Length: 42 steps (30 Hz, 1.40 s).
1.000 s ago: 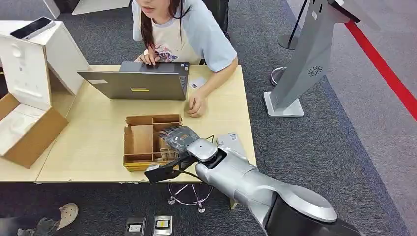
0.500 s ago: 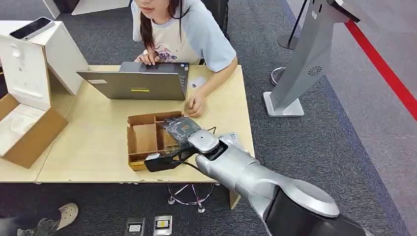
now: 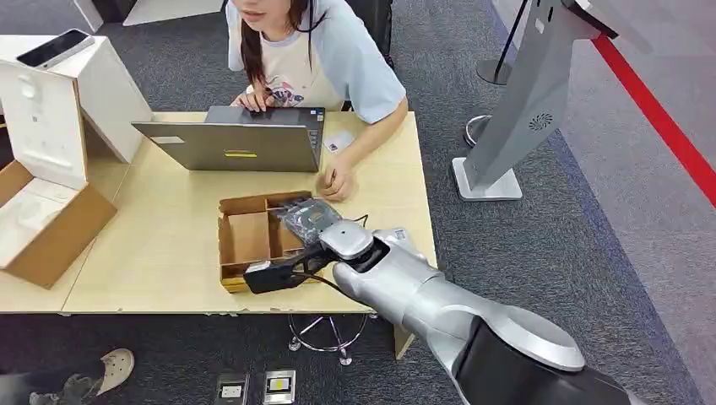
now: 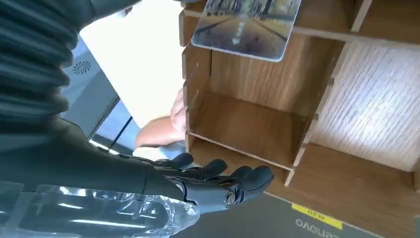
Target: Pass the card to the sensor for recognition and then transmit it.
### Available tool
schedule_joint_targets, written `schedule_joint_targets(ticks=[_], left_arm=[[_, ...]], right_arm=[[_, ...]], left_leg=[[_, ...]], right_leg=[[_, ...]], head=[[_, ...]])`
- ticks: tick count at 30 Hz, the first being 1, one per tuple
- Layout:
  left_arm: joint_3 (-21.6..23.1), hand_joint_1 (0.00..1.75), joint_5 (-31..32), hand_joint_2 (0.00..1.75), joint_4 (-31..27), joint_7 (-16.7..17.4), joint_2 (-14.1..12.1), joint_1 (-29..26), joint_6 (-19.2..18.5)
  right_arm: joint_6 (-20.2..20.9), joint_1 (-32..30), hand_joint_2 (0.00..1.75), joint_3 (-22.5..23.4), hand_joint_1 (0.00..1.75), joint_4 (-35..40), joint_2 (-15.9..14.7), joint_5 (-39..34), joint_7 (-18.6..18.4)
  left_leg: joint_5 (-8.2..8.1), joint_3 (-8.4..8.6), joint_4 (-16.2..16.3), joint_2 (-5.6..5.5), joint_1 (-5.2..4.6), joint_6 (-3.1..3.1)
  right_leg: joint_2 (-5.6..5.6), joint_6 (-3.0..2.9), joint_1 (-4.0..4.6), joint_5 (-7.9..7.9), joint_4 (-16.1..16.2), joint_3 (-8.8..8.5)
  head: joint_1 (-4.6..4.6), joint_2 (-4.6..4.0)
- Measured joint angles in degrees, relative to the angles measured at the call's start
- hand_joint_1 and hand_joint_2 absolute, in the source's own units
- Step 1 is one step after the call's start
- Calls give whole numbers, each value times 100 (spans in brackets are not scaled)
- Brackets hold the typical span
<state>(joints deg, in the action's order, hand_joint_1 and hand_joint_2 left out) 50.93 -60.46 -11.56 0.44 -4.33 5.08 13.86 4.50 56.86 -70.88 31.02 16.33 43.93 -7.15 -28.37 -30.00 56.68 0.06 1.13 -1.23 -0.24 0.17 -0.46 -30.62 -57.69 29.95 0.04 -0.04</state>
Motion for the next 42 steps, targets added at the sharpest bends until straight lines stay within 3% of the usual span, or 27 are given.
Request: schedule_joint_targets(ticks=[1, 3, 21, 23, 24, 25, 26, 27, 42], left_arm=[[0, 0, -2, 175, 0, 0, 0, 0, 0], [2, 0, -18, 175, 0, 0, 0, 1, 4], [2, 0, -87, 175, 0, 0, 0, 1, 83], [2, 0, -92, 175, 0, 0, 0, 1, 89], [2, 0, -92, 175, 0, 0, 0, 2, 90], [2, 0, -94, 175, 0, 0, 0, 2, 92], [2, 0, -96, 175, 0, 0, 0, 2, 94], [2, 0, -98, 175, 0, 0, 0, 1, 96], [2, 0, -120, 175, 0, 0, 0, 2, 107]], right_arm=[[17, -12, 175, -2, 168, 4, 2, -4, 15], [50, -45, 175, -2, 175, 15, 9, -9, 57], [-33, -119, 175, -4, 173, 13, 166, -74, 170], [-37, -121, 175, -4, 164, 13, 173, -74, 175], [-42, -123, 175, -4, 147, 13, 175, -74, 177], [-44, -123, 175, -4, 49, 13, 179, -74, 177], [-48, -123, 175, -4, 49, 13, 186, -74, 177], [-50, -124, 175, -4, 0, 11, 190, -74, 177], [-116, -191, 175, -4, 0, 11, 212, -90, 223]], left_leg=[[0, 0, 0, 0, 0, 0], [0, 0, 0, 0, 0, 0], [0, 0, 0, 0, 0, 0], [0, 0, 0, 0, 0, 0], [0, 0, 0, 0, 0, 0], [0, 0, 0, 0, 0, 0], [0, 0, 0, 0, 0, 0], [0, 0, 0, 0, 0, 0], [0, 0, 0, 0, 0, 0]], right_leg=[[0, 0, 0, 0, 0, 0], [0, 0, 0, 0, 0, 0], [0, 0, 0, 0, 0, 0], [1, 0, 0, 0, 0, 0], [1, 0, 0, 0, 0, 0], [0, 0, 0, 0, 0, 0], [1, 0, 0, 0, 0, 0], [1, 0, 0, 0, 0, 0], [0, 0, 0, 0, 0, 0]], head=[[0, 0], [0, 0], [0, 0], [0, 0], [0, 0], [0, 0], [0, 0], [0, 0], [0, 0]])
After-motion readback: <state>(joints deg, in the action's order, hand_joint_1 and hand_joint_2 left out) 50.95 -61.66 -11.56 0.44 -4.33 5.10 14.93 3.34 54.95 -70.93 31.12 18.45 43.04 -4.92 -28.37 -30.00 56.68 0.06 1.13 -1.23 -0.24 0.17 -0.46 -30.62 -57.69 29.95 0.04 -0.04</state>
